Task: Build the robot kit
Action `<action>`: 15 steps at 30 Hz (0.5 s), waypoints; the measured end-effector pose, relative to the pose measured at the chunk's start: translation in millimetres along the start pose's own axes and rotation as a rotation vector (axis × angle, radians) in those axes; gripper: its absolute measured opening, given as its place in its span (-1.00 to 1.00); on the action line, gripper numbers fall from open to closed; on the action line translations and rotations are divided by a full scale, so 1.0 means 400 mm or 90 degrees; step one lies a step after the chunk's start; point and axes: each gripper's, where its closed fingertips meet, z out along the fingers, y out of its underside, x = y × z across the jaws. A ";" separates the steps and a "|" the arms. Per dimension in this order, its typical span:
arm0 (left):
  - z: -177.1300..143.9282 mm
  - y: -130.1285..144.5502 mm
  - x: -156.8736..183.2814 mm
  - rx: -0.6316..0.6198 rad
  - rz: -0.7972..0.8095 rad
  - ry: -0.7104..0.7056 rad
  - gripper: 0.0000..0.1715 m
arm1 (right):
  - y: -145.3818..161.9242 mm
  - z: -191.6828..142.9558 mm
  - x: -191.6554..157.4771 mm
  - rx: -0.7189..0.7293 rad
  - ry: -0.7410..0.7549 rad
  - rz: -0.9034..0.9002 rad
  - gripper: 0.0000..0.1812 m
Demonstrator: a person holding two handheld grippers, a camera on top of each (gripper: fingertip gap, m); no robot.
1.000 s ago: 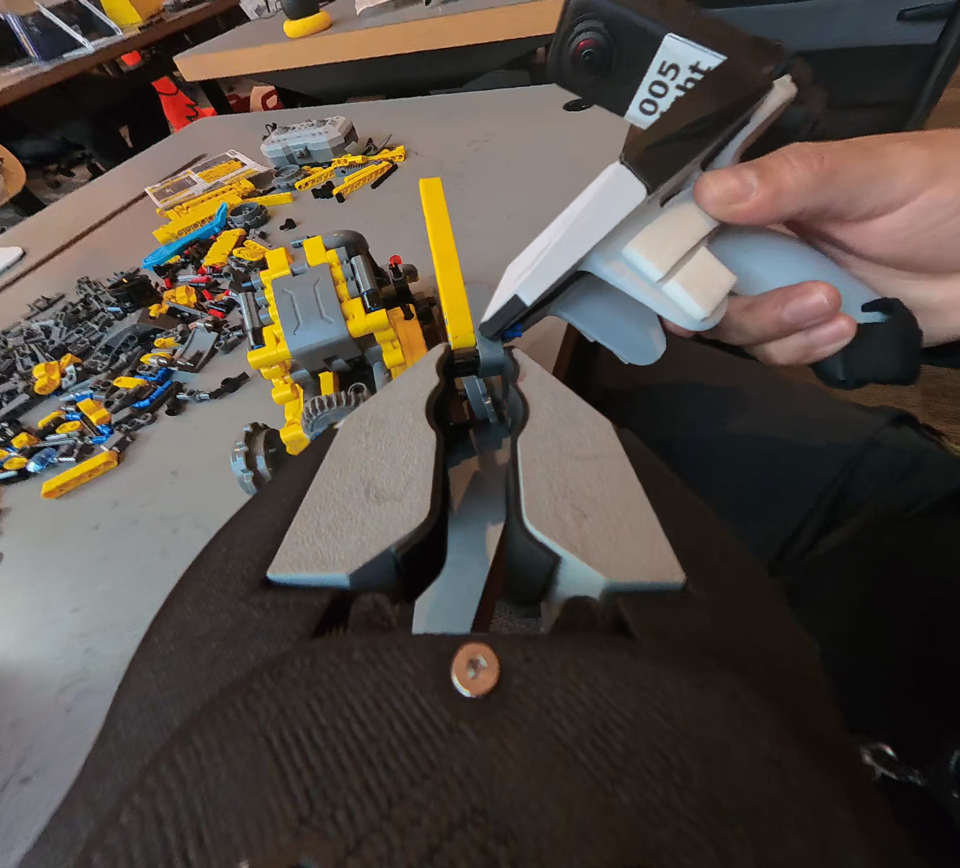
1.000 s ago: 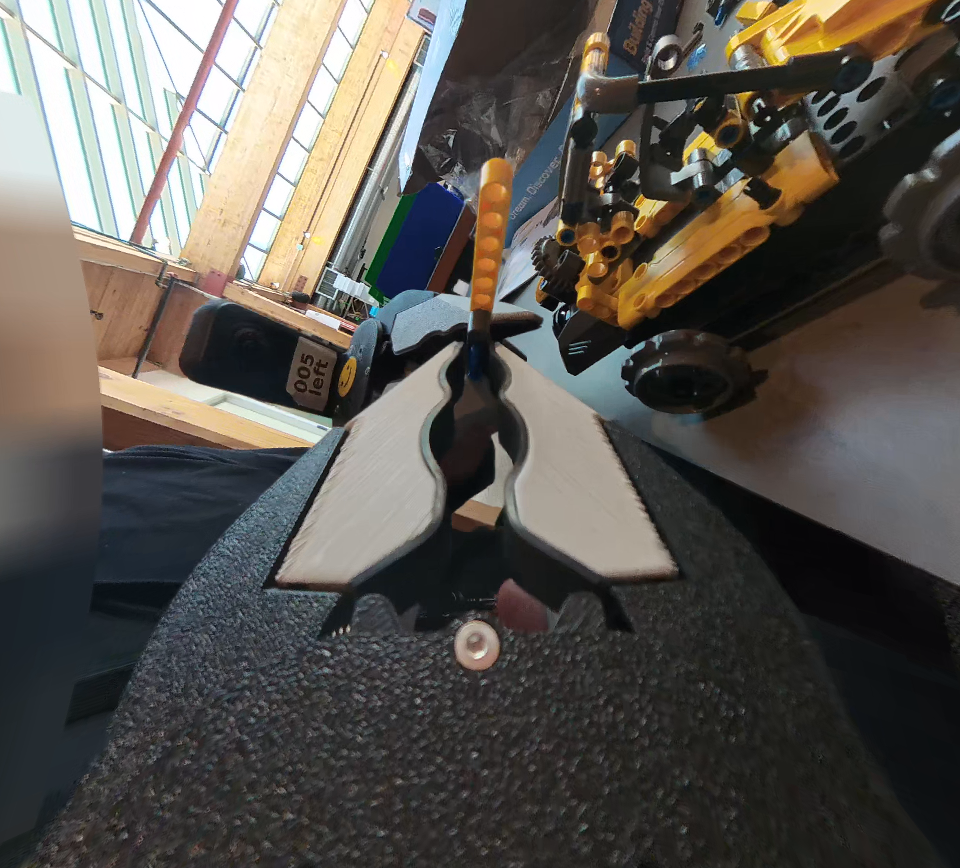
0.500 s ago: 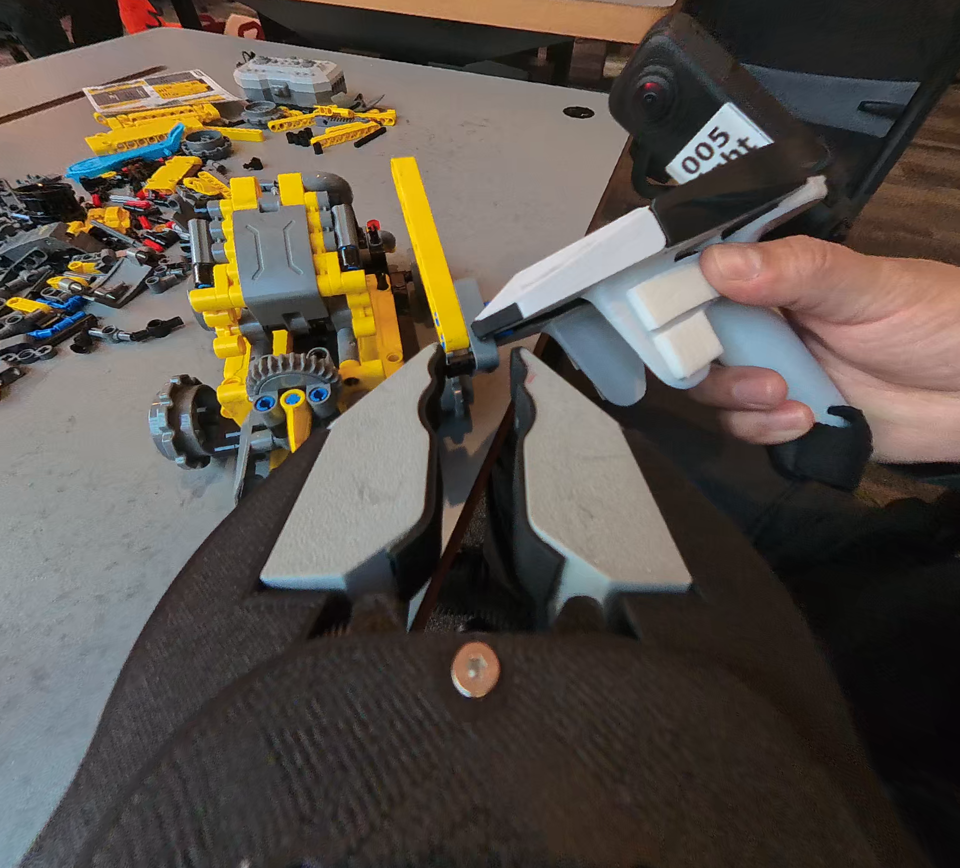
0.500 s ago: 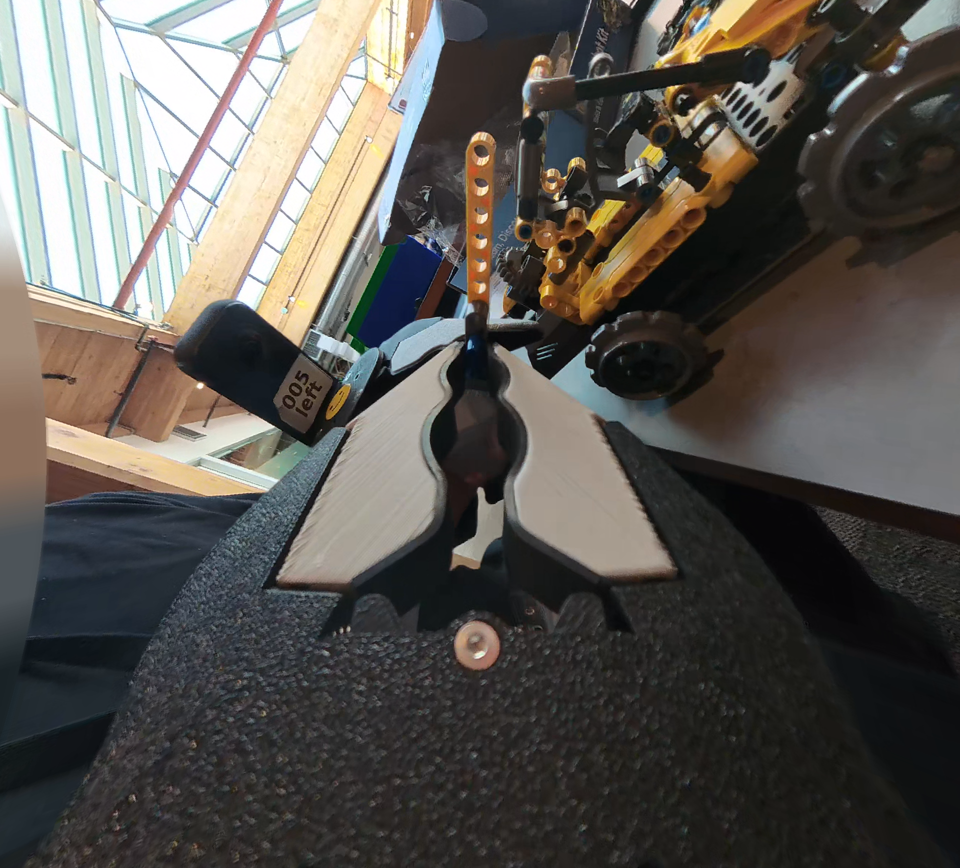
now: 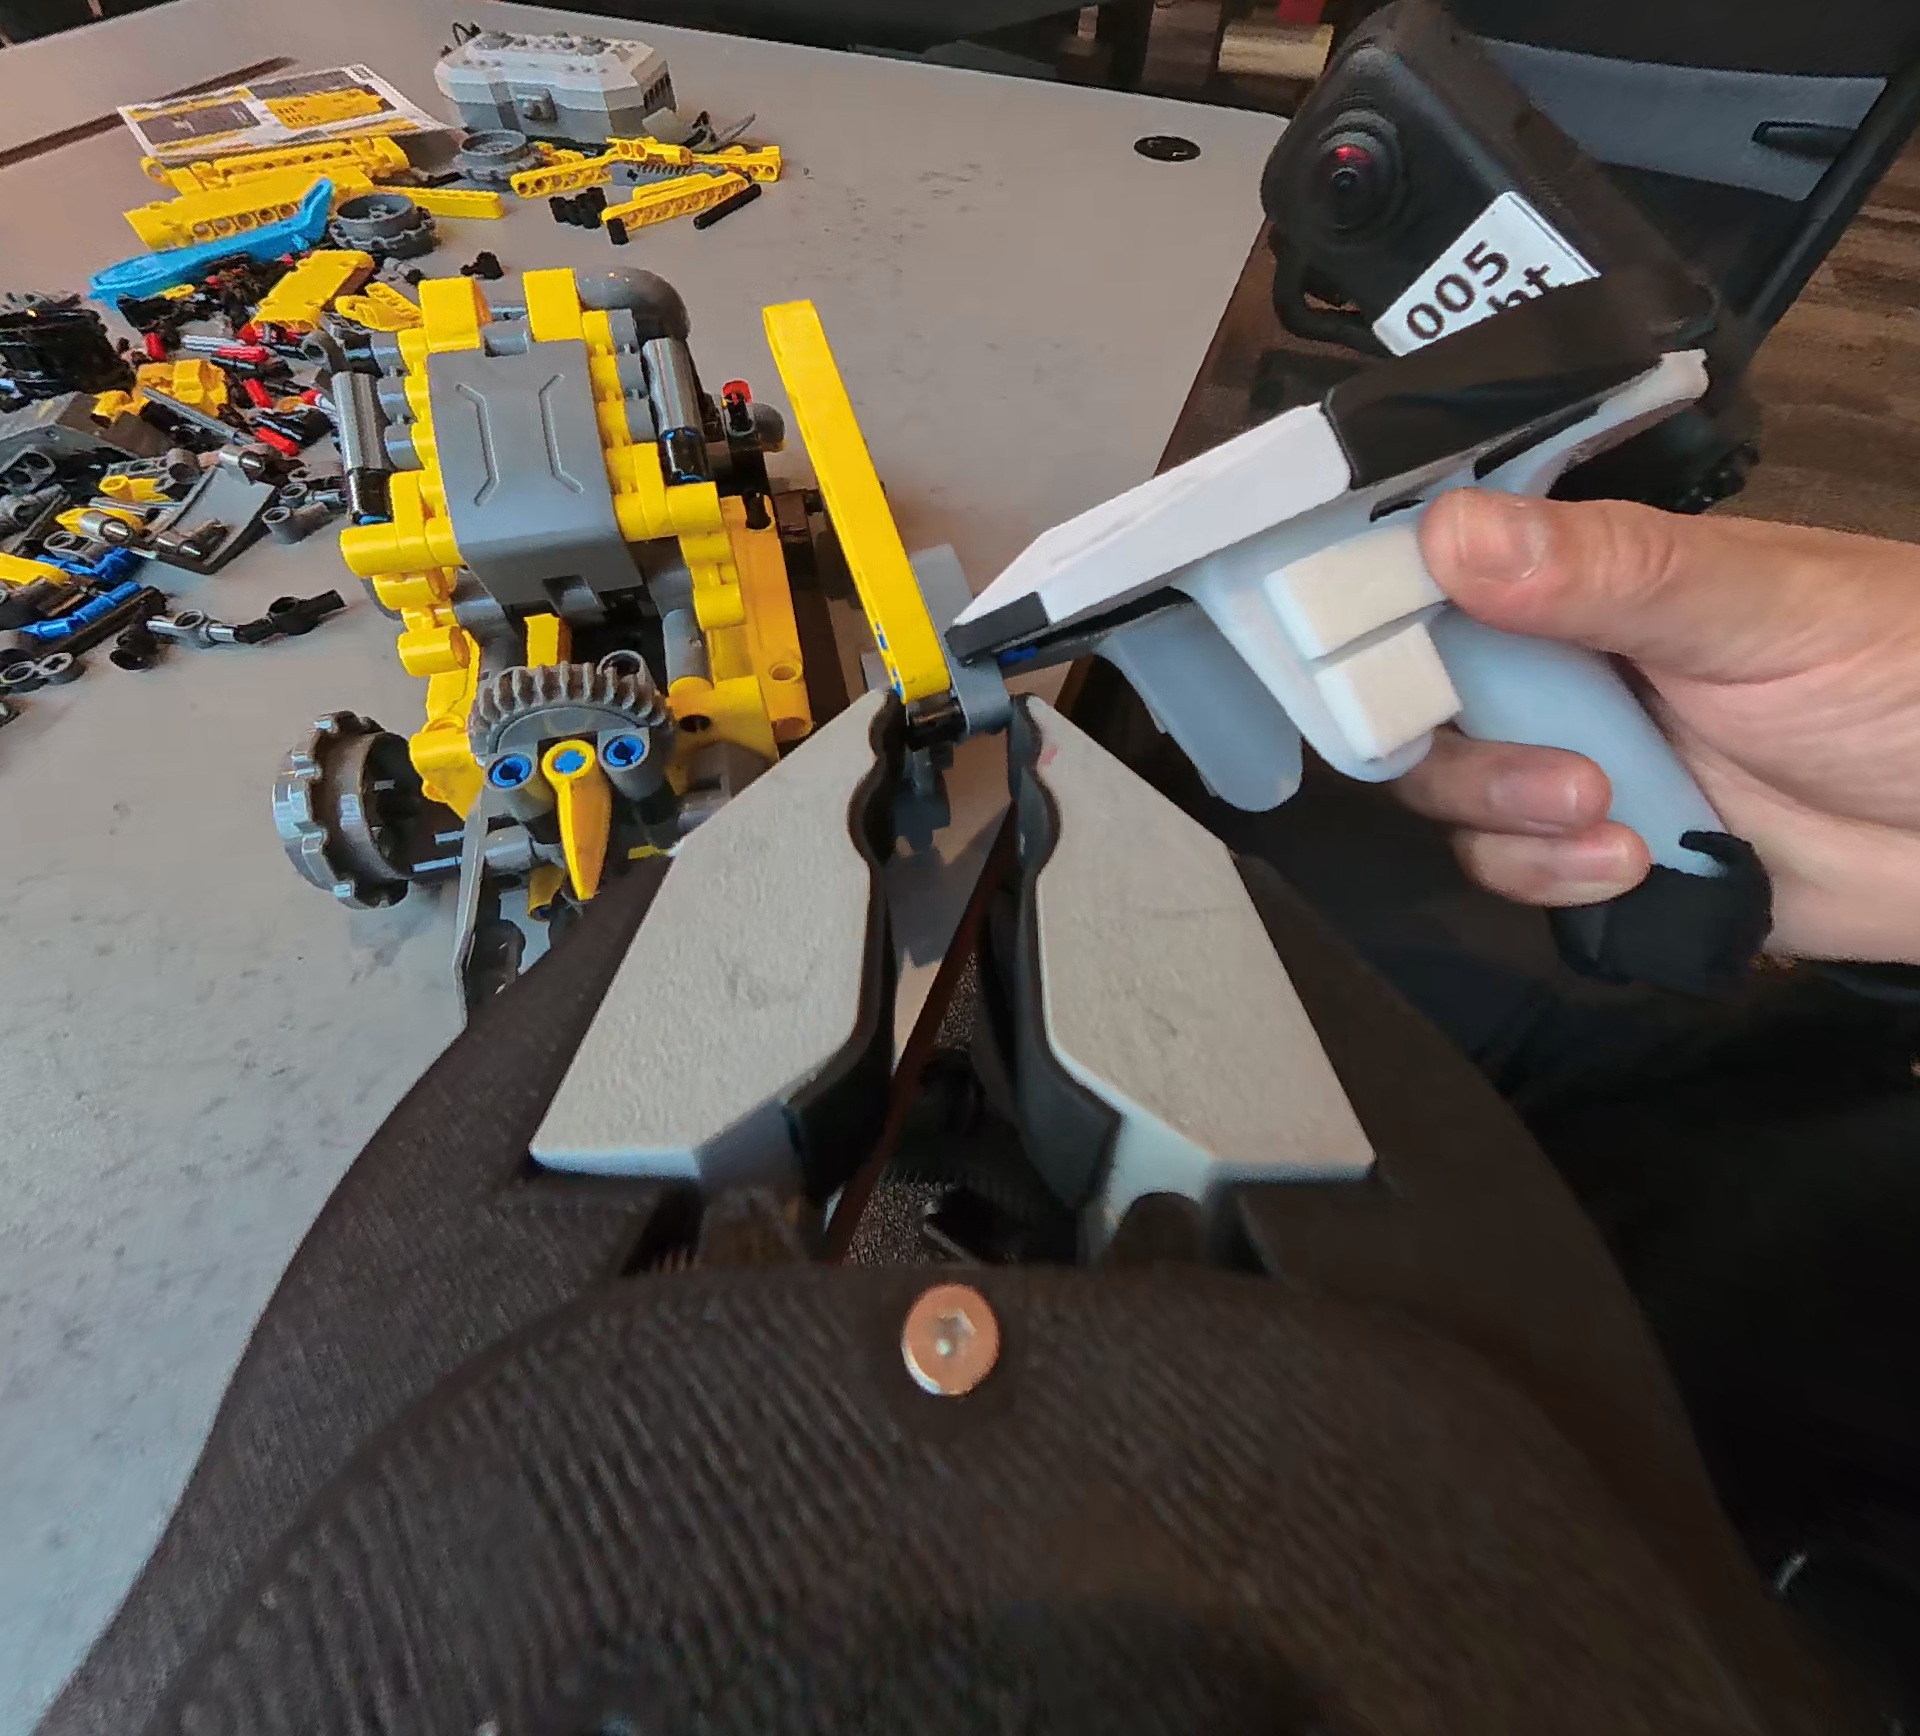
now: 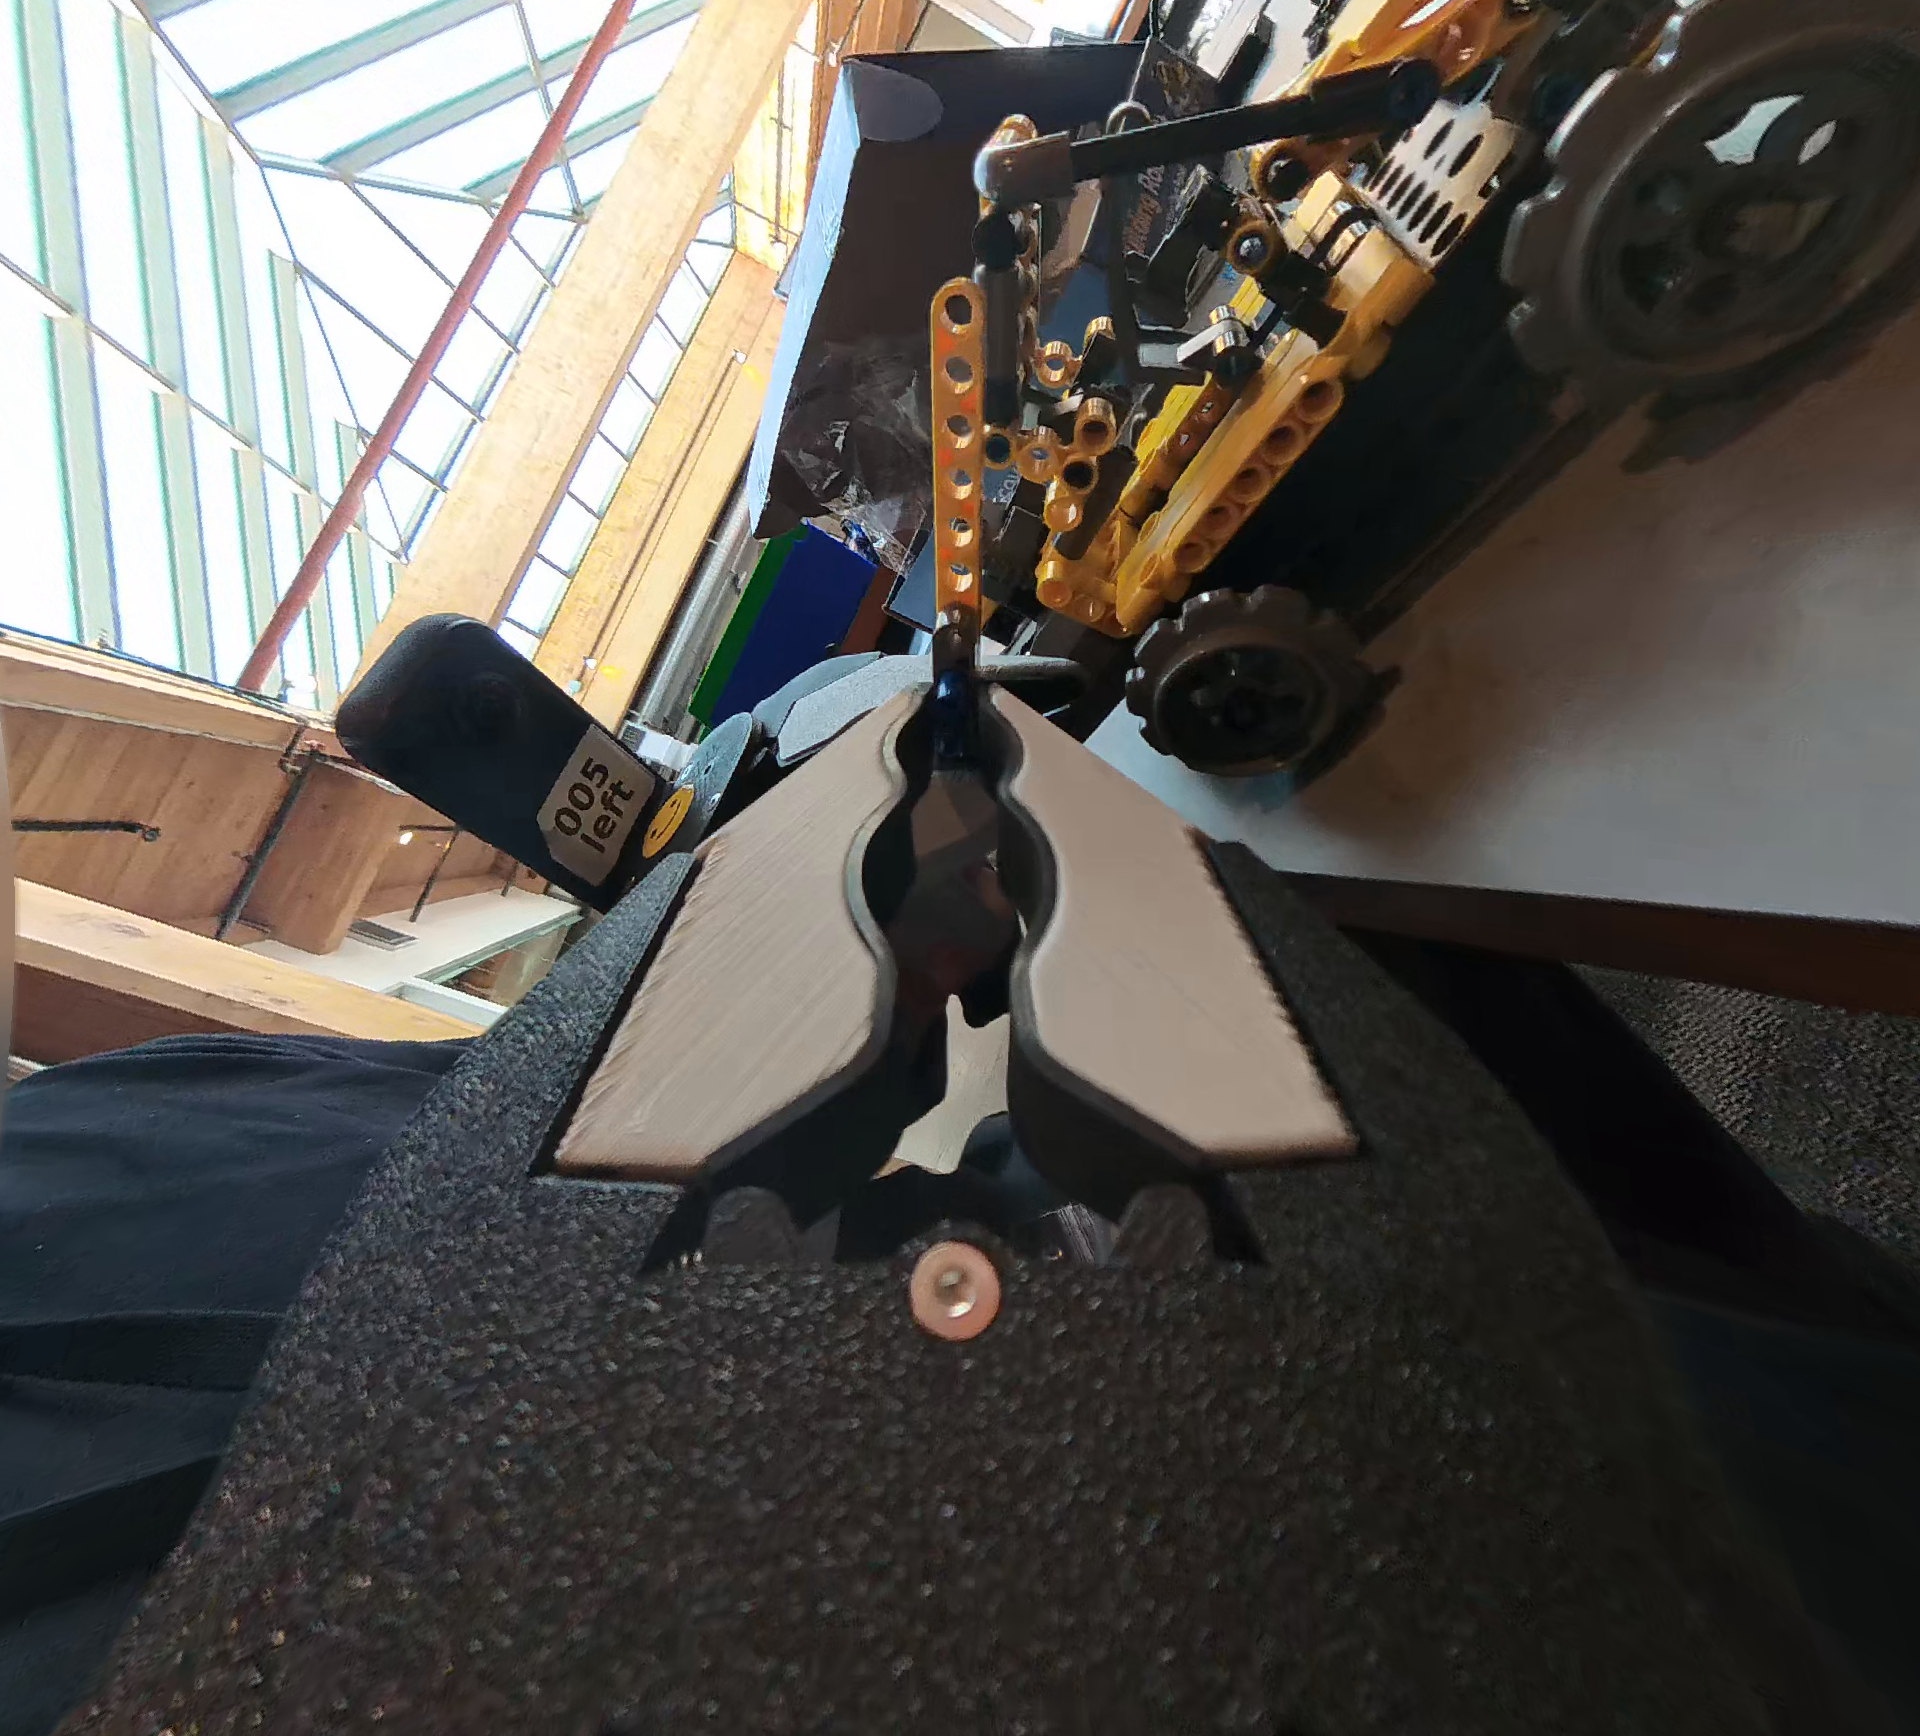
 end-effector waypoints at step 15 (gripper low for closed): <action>-0.037 0.003 0.004 0.010 0.002 0.029 -0.71 | -0.016 -0.001 0.003 0.036 -0.045 0.119 -0.93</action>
